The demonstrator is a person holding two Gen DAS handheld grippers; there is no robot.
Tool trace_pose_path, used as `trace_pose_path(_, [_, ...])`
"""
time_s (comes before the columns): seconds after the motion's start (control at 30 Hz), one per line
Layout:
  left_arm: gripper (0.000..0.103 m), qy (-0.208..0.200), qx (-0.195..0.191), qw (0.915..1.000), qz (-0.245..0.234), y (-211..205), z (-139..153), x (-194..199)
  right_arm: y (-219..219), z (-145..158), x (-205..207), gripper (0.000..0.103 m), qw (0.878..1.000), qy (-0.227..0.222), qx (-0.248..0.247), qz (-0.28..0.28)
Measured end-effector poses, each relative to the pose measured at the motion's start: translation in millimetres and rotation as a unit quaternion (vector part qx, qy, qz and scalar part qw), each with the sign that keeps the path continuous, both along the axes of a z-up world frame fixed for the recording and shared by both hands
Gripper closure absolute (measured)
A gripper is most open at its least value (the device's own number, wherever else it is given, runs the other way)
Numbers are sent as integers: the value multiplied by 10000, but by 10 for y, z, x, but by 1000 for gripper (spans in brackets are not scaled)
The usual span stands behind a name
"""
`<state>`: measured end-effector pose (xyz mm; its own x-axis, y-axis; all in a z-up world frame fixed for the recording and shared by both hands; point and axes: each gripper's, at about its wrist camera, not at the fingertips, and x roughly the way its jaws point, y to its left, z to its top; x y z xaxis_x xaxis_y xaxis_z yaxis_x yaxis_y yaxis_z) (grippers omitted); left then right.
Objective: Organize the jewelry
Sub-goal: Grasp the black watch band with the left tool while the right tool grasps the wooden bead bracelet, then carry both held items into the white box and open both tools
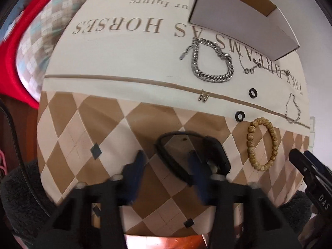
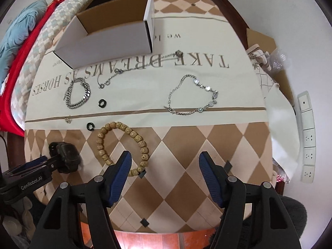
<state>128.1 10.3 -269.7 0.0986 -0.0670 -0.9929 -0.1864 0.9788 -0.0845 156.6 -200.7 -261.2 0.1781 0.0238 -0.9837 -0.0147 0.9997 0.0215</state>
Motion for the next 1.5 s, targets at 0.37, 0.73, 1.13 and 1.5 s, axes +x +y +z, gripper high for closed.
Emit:
trace_pose_path(0.37, [99, -420, 710, 9959, -360, -28, 9, -67, 168, -332, -5, 35, 9997, 82, -162, 173])
trace_pose_path(0.73, [99, -490, 922, 9936, -439, -42, 7, -132, -9, -241, -173, 92, 9992, -39, -355, 161])
trace_pose_path(1.13, [99, -503, 891, 9938, -428, 1, -6, -118, 99, -210, -124, 86, 9984, -46, -521, 203])
trace_pose_path(1.5, [99, -643, 542, 9955, -443, -20, 177, -134, 26, 5, -146, 94, 9992, -343, 205, -82])
